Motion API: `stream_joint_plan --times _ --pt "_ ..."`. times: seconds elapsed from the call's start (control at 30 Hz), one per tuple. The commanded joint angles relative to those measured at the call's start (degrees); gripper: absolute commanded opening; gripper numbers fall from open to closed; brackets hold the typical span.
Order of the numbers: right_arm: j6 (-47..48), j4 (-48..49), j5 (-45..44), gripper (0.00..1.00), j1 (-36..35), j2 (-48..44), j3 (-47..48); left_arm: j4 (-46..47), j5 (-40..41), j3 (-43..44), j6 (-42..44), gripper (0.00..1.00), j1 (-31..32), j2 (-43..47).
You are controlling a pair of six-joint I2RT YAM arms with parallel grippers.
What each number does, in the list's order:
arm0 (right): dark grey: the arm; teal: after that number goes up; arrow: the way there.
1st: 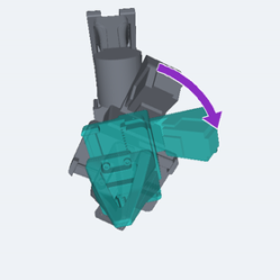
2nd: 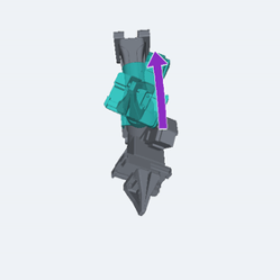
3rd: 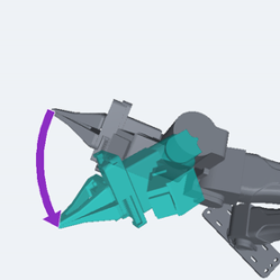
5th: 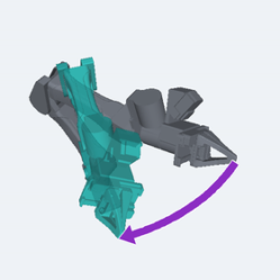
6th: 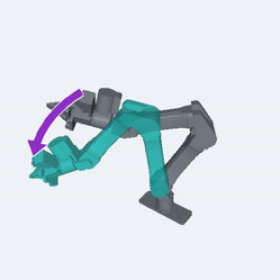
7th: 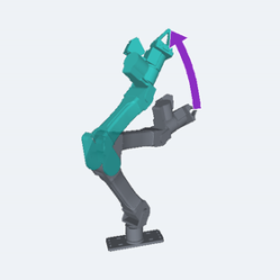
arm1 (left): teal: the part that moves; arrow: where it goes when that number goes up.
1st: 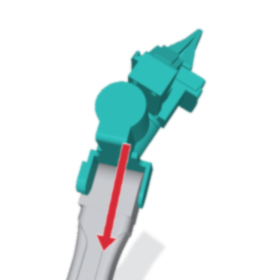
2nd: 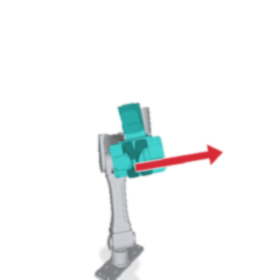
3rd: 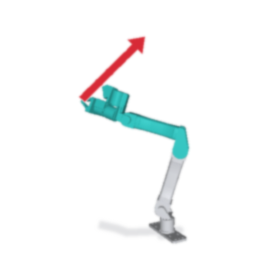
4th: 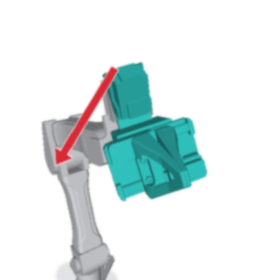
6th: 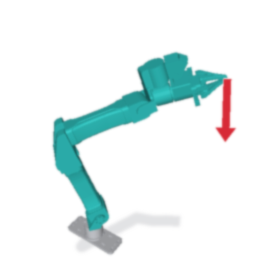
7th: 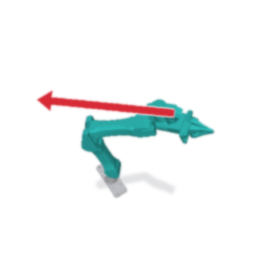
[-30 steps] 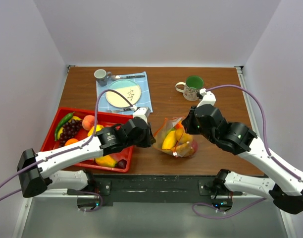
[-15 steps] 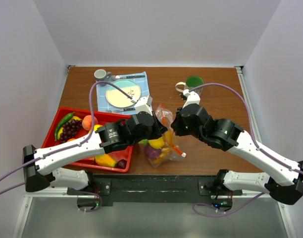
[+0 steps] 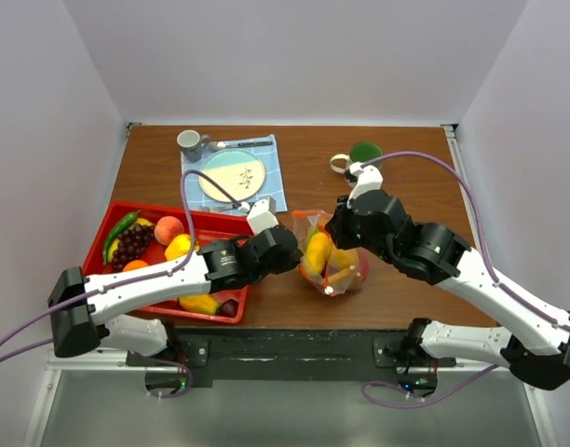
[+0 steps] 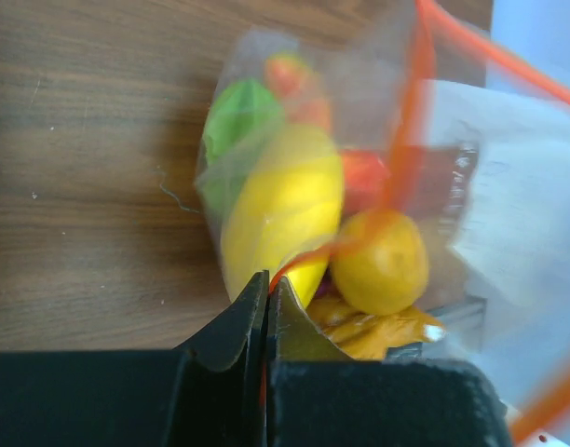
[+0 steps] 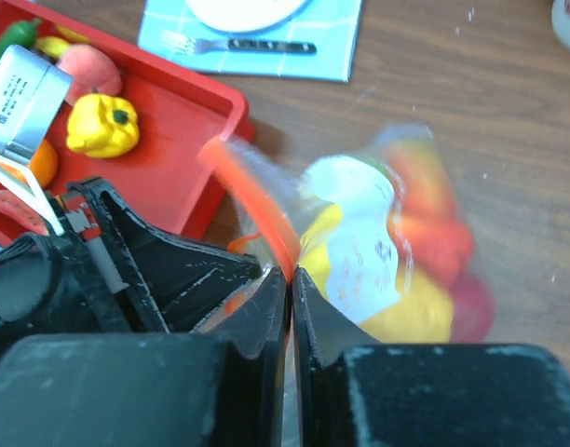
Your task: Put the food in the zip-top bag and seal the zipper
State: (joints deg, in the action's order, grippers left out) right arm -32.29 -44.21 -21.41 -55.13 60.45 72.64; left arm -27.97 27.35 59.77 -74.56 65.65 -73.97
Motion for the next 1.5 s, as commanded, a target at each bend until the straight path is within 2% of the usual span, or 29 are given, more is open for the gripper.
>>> stream_joint_plan --times 0.0,0.03,0.07,0.17,0.27,0.43,0.63,0.77,0.93,1.2,1.23,1.37,1.47 --pt "6.44 7.11 1.89 0.23 -0.06 -3.66 -0.56 0.72 4.73 2.28 -1.46 0.00 -0.26 2.52" --pt "6.98 9.29 2.68 0.27 -0.06 -4.71 -2.57 0.28 4.73 2.54 -1.29 0.00 -0.43 2.52" --pt "7.42 10.53 3.47 0.37 -0.06 -7.33 -3.64 0.02 4.55 2.81 -1.37 0.00 -1.04 2.35" --pt "9.52 14.66 6.81 0.50 -0.06 -12.69 -8.21 -0.51 1.75 2.99 -1.28 0.00 -3.76 2.34" --pt "10.85 18.44 7.08 0.54 0.03 -17.36 -15.14 -0.51 0.07 2.72 -0.67 0.00 -5.79 2.96" --pt "9.36 24.95 8.22 0.57 -0.15 -30.19 -27.00 -0.77 -2.56 3.07 0.47 0.00 -9.39 3.49" --pt "9.44 26.00 9.54 0.56 -0.59 -34.16 -32.45 -1.12 -3.36 6.58 2.49 0.00 -10.71 1.38" --pt "9.53 27.42 7.53 0.55 -3.39 -36.71 -37.39 -1.13 -3.71 7.56 3.37 0.00 -11.68 0.59" --pt "9.71 28.38 0.33 0.55 -10.33 -35.31 -40.11 -0.86 -5.29 7.91 4.08 0.00 -13.70 -0.55" --pt "8.65 31.37 -5.83 0.56 -15.08 -33.30 -44.34 -0.42 -6.87 9.14 5.66 0.00 -16.25 -1.78" --pt "8.65 32.77 -7.49 0.55 -17.96 -32.85 -45.12 -0.51 -7.05 9.31 5.75 0.00 -16.34 -2.05" --pt "11.71 36.46 -22.92 0.56 -27.46 -30.74 -45.66 -0.25 -7.58 9.40 5.83 0.00 -16.34 -2.31" --pt "14.87 39.54 -31.11 0.57 -33.53 -25.83 -43.91 -0.16 -7.93 9.49 5.92 0.00 -16.43 -2.58"
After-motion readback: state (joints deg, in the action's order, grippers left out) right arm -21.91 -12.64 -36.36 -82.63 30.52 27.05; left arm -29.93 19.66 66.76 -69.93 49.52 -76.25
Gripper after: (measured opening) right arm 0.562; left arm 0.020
